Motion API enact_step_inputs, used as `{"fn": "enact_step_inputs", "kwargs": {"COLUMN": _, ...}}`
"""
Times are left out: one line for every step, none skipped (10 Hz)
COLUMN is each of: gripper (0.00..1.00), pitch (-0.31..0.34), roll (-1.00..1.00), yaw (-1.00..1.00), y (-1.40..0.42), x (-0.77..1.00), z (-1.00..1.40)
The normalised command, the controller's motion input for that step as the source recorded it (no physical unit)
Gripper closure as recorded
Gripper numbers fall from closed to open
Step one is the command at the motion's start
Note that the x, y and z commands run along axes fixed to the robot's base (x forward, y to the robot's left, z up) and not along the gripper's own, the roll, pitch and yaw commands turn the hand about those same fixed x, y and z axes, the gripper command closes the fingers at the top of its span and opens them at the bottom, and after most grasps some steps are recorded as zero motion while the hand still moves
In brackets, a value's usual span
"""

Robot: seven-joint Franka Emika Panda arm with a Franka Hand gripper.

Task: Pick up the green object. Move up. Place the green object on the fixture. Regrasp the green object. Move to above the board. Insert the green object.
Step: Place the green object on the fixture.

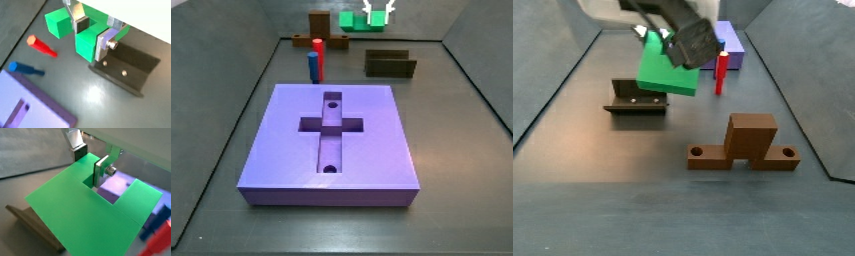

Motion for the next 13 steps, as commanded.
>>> {"fn": "enact_step_inputs", "kwargs": {"gripper": 1.00, "pitch": 0.000, "roll": -0.98, "yaw": 0.21, "y": -0.08, "x": 0.42, "z": 0.12}}
{"fn": "enact_step_inputs", "kwargs": {"gripper": 1.00, "pitch": 0.000, "roll": -0.94, "yaw": 0.21, "y": -0.06, "x": 0.42, "z": 0.17}}
{"fn": "enact_step_inputs", "kwargs": {"gripper": 1.00, "pitch": 0.000, "roll": -0.89, "yaw": 0.23, "y": -0.05, "x": 0.41, "z": 0.21}}
{"fn": "enact_step_inputs", "kwargs": {"gripper": 1.00, "pitch": 0.000, "roll": -0.84, "yaw": 0.23, "y": 0.00, "x": 0.45, "z": 0.14}}
{"fn": "enact_step_inputs", "kwargs": {"gripper": 1.00, "pitch": 0.077, "roll": -0.65, "yaw": 0.23, "y": 0.00, "x": 0.56, "z": 0.00}}
{"fn": "enact_step_inputs", "kwargs": {"gripper": 1.00, "pitch": 0.169, "roll": 0.00, "yaw": 0.20, "y": 0.21, "x": 0.66, "z": -0.59}}
{"fn": "enact_step_inputs", "kwargs": {"gripper": 1.00, "pitch": 0.197, "roll": 0.11, "yaw": -0.05, "y": 0.03, "x": 0.63, "z": -0.80}}
{"fn": "enact_step_inputs", "kwargs": {"gripper": 1.00, "pitch": 0.220, "roll": 0.09, "yaw": -0.11, "y": 0.00, "x": 0.55, "z": -0.63}}
{"fn": "enact_step_inputs", "kwargs": {"gripper": 1.00, "pitch": 0.251, "roll": -0.05, "yaw": -0.11, "y": -0.03, "x": 0.57, "z": -0.34}}
{"fn": "enact_step_inputs", "kwargs": {"gripper": 1.00, "pitch": 0.303, "roll": -0.11, "yaw": -0.12, "y": -0.05, "x": 0.63, "z": -0.26}}
{"fn": "enact_step_inputs", "kwargs": {"gripper": 1.00, "pitch": 0.306, "roll": -0.14, "yaw": -0.12, "y": 0.00, "x": 0.55, "z": -0.27}}
{"fn": "enact_step_inputs", "kwargs": {"gripper": 1.00, "pitch": 0.286, "roll": -0.19, "yaw": -0.08, "y": 0.00, "x": 0.46, "z": -0.22}}
{"fn": "enact_step_inputs", "kwargs": {"gripper": 1.00, "pitch": 0.209, "roll": -0.27, "yaw": -0.07, "y": 0.00, "x": 0.33, "z": -0.19}}
